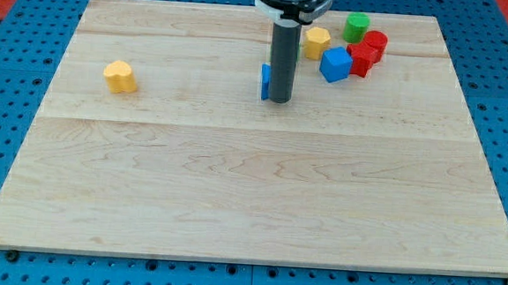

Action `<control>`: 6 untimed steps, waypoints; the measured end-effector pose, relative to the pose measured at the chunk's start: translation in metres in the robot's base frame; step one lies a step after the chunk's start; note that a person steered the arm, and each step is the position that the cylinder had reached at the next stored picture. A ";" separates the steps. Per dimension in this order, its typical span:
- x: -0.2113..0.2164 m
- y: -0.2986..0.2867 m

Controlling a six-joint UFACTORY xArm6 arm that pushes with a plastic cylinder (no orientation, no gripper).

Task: Push the blue triangle into blue cube

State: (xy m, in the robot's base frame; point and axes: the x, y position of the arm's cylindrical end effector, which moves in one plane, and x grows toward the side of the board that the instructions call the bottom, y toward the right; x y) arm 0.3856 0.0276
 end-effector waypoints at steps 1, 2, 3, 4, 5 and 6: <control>0.034 -0.028; 0.019 -0.037; -0.008 -0.037; -0.015 0.009; -0.025 0.041; 0.043 0.021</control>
